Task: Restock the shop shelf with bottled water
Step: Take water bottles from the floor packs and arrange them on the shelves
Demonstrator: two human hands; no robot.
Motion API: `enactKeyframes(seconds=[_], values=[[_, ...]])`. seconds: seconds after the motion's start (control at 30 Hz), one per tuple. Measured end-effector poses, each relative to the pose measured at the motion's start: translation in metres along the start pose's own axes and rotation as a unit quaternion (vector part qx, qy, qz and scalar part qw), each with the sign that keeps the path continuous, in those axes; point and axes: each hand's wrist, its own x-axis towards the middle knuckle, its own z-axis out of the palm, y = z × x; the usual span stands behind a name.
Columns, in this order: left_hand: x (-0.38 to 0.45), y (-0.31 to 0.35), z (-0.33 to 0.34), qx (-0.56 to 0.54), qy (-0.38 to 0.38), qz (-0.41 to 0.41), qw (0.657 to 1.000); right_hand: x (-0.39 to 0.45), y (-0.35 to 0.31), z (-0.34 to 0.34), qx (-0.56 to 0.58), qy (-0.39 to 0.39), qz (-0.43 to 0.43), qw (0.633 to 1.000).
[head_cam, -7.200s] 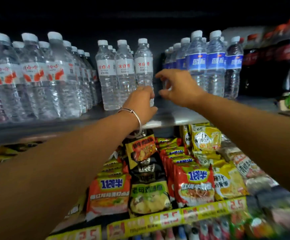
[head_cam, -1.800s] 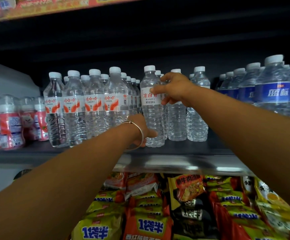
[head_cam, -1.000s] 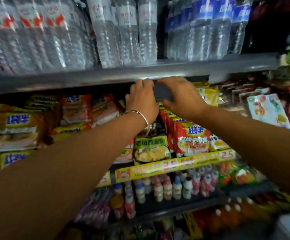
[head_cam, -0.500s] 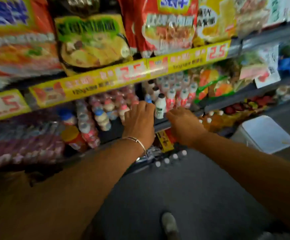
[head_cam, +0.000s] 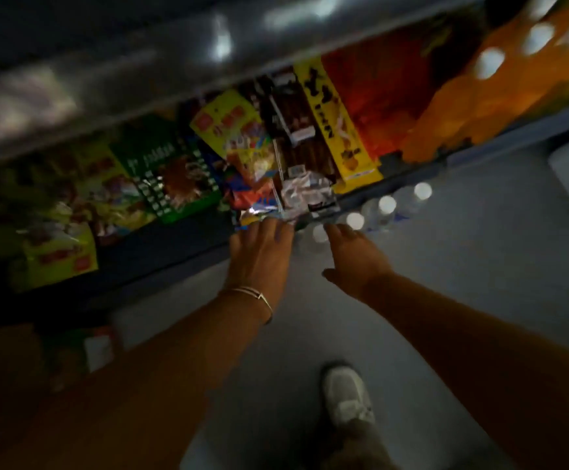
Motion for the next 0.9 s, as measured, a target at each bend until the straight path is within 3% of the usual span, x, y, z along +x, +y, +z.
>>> enactKeyframes(seconds=[0.1,0.23,0.3,0.5,0.7,0.9], values=[[0.023,-0.008,0.046,0.007,0.054,0.018,0.998,0.037,0.005,0.039,0.101,0.023,0.021,0.994],[0.036,-0.017,0.084,-0.003,-0.012,-0.014,1.0,0.062,0.005,0.069,0.2,0.126,0.047,0.971],[0.038,-0.021,0.095,0.018,-0.001,-0.014,1.0,0.066,0.003,0.078,0.197,0.152,0.044,0.968],[0.034,-0.025,0.097,0.037,-0.013,-0.015,0.999,0.066,-0.007,0.095,0.186,0.11,0.035,0.976],[0.015,-0.023,0.051,0.055,-0.036,-0.007,0.998,0.029,-0.011,0.051,0.235,0.125,0.035,0.963],[-0.017,-0.003,-0.077,0.078,-0.095,0.015,0.992,-0.055,-0.035,-0.056,0.216,0.101,-0.03,0.971]])
